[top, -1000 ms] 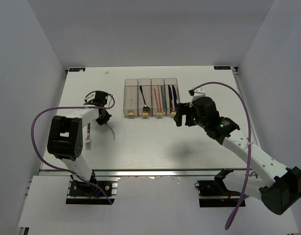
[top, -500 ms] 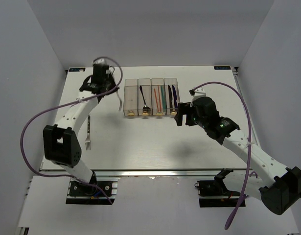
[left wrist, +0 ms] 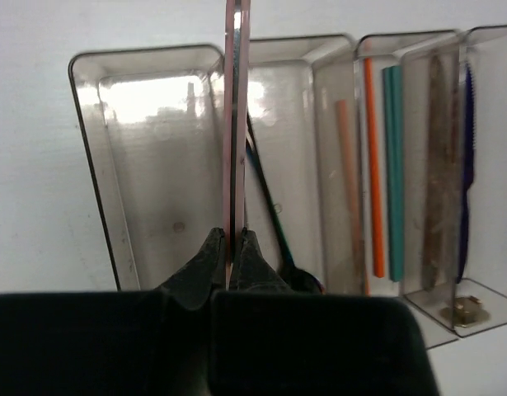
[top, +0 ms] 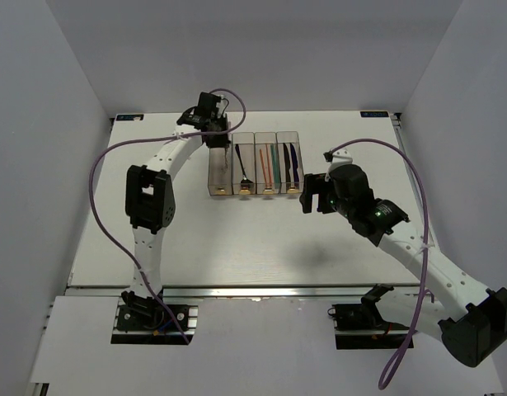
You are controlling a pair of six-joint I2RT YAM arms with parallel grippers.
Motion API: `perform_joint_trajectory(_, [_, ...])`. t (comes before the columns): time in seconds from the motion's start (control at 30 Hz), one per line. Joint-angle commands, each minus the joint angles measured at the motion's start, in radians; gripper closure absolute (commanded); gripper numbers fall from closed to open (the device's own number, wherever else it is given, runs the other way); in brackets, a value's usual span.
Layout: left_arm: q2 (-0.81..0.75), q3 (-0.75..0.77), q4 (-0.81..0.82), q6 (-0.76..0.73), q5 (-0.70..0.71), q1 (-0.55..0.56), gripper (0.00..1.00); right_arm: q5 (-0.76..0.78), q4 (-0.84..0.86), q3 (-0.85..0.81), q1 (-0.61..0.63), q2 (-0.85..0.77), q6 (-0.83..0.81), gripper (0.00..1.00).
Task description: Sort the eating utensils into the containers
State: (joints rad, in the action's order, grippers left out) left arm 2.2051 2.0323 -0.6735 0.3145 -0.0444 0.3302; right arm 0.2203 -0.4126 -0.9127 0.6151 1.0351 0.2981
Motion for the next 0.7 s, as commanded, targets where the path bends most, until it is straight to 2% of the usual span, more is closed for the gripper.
perform_joint_trajectory(0.0, [-0.070, -0.048, 0.003, 0.012, 0.003, -0.005, 1.00, 0.017, 0.008, -0.020, -0.006, -0.020, -0.020, 0.11])
perform_joint_trajectory(0.23, [-0.143, -0.225, 0.113, 0.057, 0.031, -0.005, 1.00, 0.011, 0.008, -0.025, -0.006, -0.012, -0.024, 0.11])
perform_joint_trajectory(0.5, [-0.154, -0.236, 0.115, 0.071, 0.067, -0.003, 0.95, 0.005, 0.009, -0.023, -0.005, -0.006, -0.022, 0.11])
perform_joint_trajectory(0.57, [-0.137, -0.218, 0.101, 0.067, 0.081, -0.005, 0.90, 0.005, 0.009, -0.023, -0.005, -0.006, -0.020, 0.11])
perform_joint_trajectory(0.6, [-0.131, -0.209, 0.094, 0.064, 0.083, -0.005, 0.80, 0.007, 0.009, -0.025, -0.005, -0.006, -0.020, 0.11])
perform_joint_trajectory(0.67, [-0.120, -0.193, 0.074, 0.064, 0.084, -0.005, 0.71, 0.007, 0.008, -0.026, -0.006, -0.007, -0.020, 0.11])
